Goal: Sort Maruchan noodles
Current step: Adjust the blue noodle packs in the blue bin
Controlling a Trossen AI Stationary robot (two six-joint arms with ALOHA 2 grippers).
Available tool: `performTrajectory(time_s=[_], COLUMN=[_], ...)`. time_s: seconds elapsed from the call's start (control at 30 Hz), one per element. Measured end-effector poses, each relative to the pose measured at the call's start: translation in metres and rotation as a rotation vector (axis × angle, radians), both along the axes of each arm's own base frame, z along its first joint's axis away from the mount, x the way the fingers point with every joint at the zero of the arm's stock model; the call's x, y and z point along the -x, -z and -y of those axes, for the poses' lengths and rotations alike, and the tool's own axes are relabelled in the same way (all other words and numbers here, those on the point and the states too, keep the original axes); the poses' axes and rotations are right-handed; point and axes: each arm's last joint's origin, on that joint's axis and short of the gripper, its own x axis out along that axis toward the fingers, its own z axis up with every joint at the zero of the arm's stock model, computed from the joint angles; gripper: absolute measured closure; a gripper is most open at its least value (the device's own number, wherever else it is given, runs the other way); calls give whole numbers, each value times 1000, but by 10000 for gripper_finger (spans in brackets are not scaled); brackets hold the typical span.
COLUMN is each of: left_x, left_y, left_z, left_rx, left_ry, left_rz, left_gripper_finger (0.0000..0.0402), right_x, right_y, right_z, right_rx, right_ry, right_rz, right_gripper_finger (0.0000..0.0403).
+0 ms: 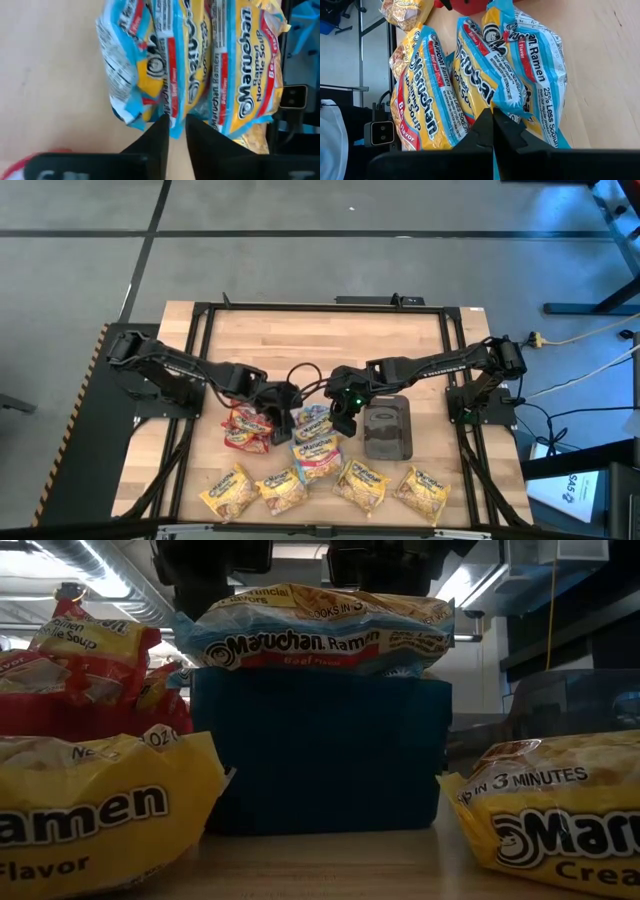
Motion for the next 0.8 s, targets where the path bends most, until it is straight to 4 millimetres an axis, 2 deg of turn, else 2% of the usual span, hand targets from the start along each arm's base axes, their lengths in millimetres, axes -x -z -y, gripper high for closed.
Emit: performTrajectory(time_s=[0.27, 0.8], left_x=[-1, -8], left_y=[0, 12], left_z=[-3, 0], left_rx=[-6, 8], left_ry=[-9, 6], left_rz=[4, -26], left_gripper_finger=[294, 290], right_x=[0, 0], right_y=[0, 0], right_z=[0, 0], right_rx=[0, 2], right_ry=[0, -2], right_rz=[0, 2], right_gripper_finger=[403, 403])
